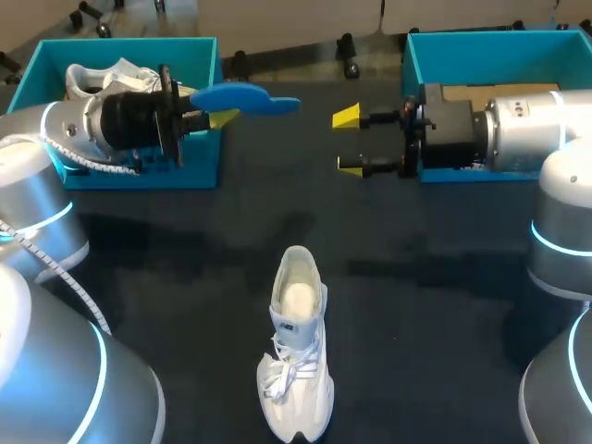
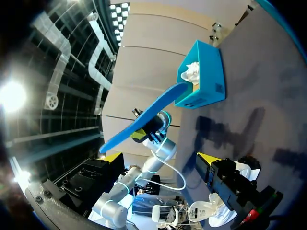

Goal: Take the shoe out of the shoebox, open the shoe tongue, remove and reinsert the insole, then place the shoe into the shoebox

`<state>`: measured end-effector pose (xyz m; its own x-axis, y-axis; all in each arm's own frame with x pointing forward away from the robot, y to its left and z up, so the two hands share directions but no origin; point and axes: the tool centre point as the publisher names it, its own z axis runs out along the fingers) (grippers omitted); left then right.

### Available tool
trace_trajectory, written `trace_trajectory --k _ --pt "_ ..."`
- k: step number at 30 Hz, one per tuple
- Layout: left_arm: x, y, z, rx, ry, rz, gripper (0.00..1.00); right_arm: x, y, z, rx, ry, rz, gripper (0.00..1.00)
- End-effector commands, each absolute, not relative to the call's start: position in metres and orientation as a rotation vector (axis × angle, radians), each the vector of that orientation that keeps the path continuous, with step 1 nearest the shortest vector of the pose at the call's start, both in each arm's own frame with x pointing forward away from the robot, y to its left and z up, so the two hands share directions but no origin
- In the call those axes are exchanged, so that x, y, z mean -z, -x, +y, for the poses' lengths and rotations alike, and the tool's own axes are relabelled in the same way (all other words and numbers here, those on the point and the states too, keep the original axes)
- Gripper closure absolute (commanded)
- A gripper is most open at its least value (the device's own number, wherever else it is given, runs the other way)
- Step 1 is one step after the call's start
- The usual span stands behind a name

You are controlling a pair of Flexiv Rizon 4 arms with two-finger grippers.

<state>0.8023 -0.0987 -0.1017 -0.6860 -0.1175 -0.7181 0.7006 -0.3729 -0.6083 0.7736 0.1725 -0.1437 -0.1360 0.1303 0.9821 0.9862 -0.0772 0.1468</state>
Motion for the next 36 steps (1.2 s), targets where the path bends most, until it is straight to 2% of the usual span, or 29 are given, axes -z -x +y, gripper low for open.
trace_trajectory --k 1,3,10,25,36 --pt "0.111 -0.801 -0.094 1.553 -1.331 0.72 1.0 0.144 -0.774 0.175 1.318 1.299 -1.367 0.0" --pt "0.108 -0.8 -0.093 1.544 -1.335 0.688 1.0 0.144 -0.774 0.175 1.318 1.299 -1.367 0.0" --pt "0.108 -0.805 -0.107 1.12 -1.497 0.58 1.0 0.144 -0.774 0.175 1.318 1.299 -1.367 0.0" --pt "0.108 -0.805 -0.107 1.12 -1.497 0.58 1.0 0.144 -0.774 0.175 1.318 1.299 -1.367 0.0" --pt "0.13 -0.805 -0.127 1.115 -1.466 0.768 1.0 0.144 -0.774 0.175 1.318 1.299 -1.367 0.0"
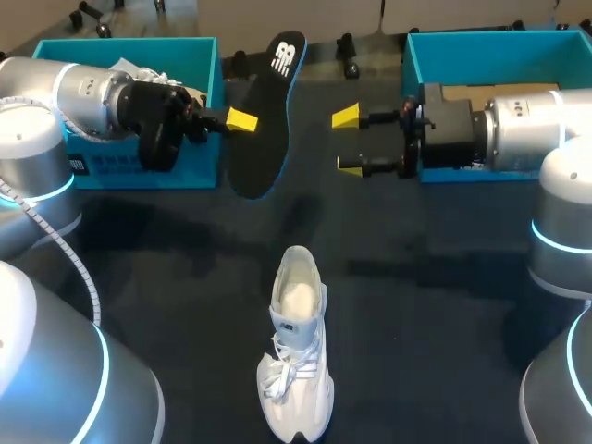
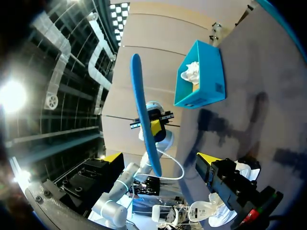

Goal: Take the shoe out of the shoebox, open the shoe tongue, remove and reinsert the insole, then place the shoe into the shoebox

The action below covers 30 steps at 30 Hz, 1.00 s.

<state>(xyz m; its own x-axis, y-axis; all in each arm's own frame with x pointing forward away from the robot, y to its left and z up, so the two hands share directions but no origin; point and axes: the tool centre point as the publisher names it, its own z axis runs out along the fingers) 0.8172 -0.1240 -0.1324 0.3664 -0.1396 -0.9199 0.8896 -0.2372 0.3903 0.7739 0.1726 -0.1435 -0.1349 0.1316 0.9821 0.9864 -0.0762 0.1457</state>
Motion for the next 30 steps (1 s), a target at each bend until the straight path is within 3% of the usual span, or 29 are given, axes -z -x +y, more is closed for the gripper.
trace_trajectory --k 1,30 --pt "0.131 -0.805 -0.128 1.121 -1.458 0.784 1.0 0.144 -0.774 0.175 1.318 1.299 -1.367 0.0" --pt "0.145 -0.803 -0.143 1.052 -1.342 1.003 1.0 0.157 -0.788 0.201 1.25 1.168 -1.544 0.0"
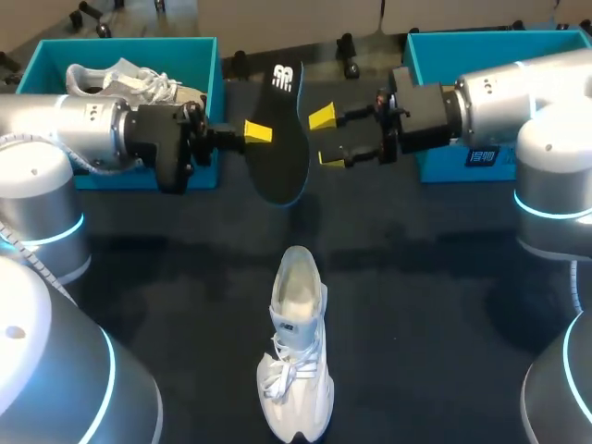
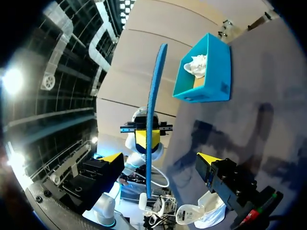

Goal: Take the shoe out of the shoebox, open the shoe tongue, remove and reinsert the insole, then place the shoe into the shoebox

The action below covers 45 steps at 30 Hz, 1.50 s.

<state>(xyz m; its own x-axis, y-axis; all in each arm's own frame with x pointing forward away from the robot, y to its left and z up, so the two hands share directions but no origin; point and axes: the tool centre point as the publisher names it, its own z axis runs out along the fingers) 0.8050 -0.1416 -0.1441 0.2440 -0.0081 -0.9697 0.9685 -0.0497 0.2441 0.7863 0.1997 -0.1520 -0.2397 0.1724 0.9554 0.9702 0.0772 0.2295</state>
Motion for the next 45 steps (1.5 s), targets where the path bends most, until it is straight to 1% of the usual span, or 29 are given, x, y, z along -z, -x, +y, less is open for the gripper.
trace_trajectory --k 1,8,23,25,26,28,29,30,32,33,37,38,39,40,45 --pt "0.145 -0.803 -0.143 1.052 -1.342 1.003 1.0 0.157 -0.788 0.201 1.25 1.168 -1.544 0.0" --pt "0.145 -0.803 -0.143 1.052 -1.342 1.003 1.0 0.157 -0.788 0.201 1.25 1.168 -1.544 0.0" --pt "0.145 -0.803 -0.143 1.052 -1.342 1.003 1.0 0.156 -0.78 0.234 1.136 1.221 -1.628 0.0" --pt "0.145 -0.803 -0.143 1.052 -1.342 1.003 1.0 0.157 -0.779 0.235 1.137 1.225 -1.635 0.12" --pt "0.145 -0.803 -0.143 1.052 -1.342 1.003 1.0 0.157 -0.777 0.235 1.143 1.223 -1.64 0.13" --pt "0.145 -0.803 -0.143 1.052 -1.342 1.003 1.0 0.158 -0.775 0.235 1.147 1.221 -1.64 0.2" --pt "0.145 -0.803 -0.143 1.052 -1.342 1.003 1.0 0.159 -0.774 0.235 1.156 1.222 -1.639 0.2" --pt "0.145 -0.803 -0.143 1.052 -1.342 1.003 1.0 0.16 -0.772 0.235 1.159 1.221 -1.638 0.25" --pt "0.145 -0.803 -0.143 1.052 -1.342 1.003 1.0 0.161 -0.77 0.234 1.165 1.226 -1.633 0.28" --pt "0.145 -0.803 -0.143 1.052 -1.342 1.003 1.0 0.161 -0.769 0.234 1.168 1.225 -1.632 0.31" --pt "0.145 -0.803 -0.143 1.052 -1.342 1.003 1.0 0.162 -0.768 0.234 1.169 1.228 -1.626 0.45" --pt "0.145 -0.803 -0.143 1.052 -1.342 1.003 1.0 0.162 -0.768 0.234 1.169 1.23 -1.625 0.45" --pt "0.145 -0.803 -0.143 1.052 -1.342 1.003 1.0 0.162 -0.767 0.233 1.171 1.23 -1.625 0.49" --pt "0.145 -0.803 -0.143 1.052 -1.342 1.003 1.0 0.162 -0.767 0.233 1.173 1.231 -1.624 0.5" --pt "0.145 -0.803 -0.143 1.052 -1.342 1.003 1.0 0.159 -0.764 0.234 1.178 1.24 -1.622 0.51"
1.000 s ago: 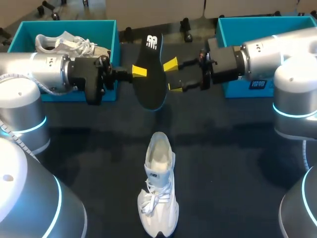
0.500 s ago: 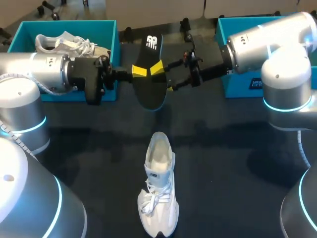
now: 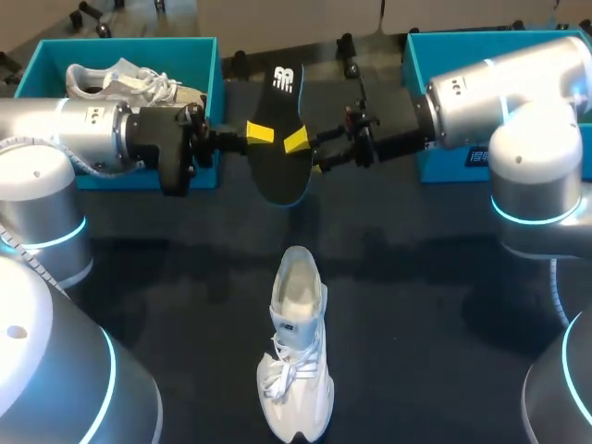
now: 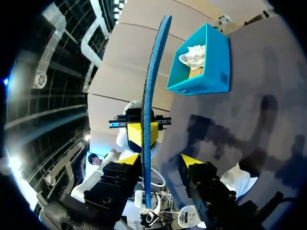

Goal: Take the shoe out of the shoebox, open the shoe tongue, remove and reinsert the insole, then place the shoe into the shoebox

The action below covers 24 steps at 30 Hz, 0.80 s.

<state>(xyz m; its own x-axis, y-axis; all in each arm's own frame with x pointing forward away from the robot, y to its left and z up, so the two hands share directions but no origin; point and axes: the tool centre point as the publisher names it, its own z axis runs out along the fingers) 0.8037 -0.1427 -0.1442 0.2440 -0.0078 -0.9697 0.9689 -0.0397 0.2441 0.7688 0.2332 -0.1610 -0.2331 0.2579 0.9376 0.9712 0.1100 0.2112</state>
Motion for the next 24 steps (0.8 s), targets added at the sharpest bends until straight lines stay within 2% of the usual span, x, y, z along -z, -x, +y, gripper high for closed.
trace_trajectory --k 1,7,10,15,24 --pt "0.145 -0.803 -0.143 1.052 -1.342 1.003 1.0 0.159 -0.764 0.234 1.178 1.24 -1.622 0.51" --pt "0.145 -0.803 -0.143 1.052 -1.342 1.003 1.0 0.158 -0.764 0.237 1.18 1.239 -1.624 0.51" --pt "0.145 -0.803 -0.143 1.052 -1.342 1.003 1.0 0.157 -0.764 0.24 1.185 1.235 -1.631 0.58" --pt "0.145 -0.803 -0.143 1.052 -1.342 1.003 1.0 0.156 -0.764 0.242 1.188 1.234 -1.634 0.62" --pt "0.145 -0.803 -0.143 1.052 -1.342 1.003 1.0 0.15 -0.764 0.246 1.189 1.229 -1.64 0.64"
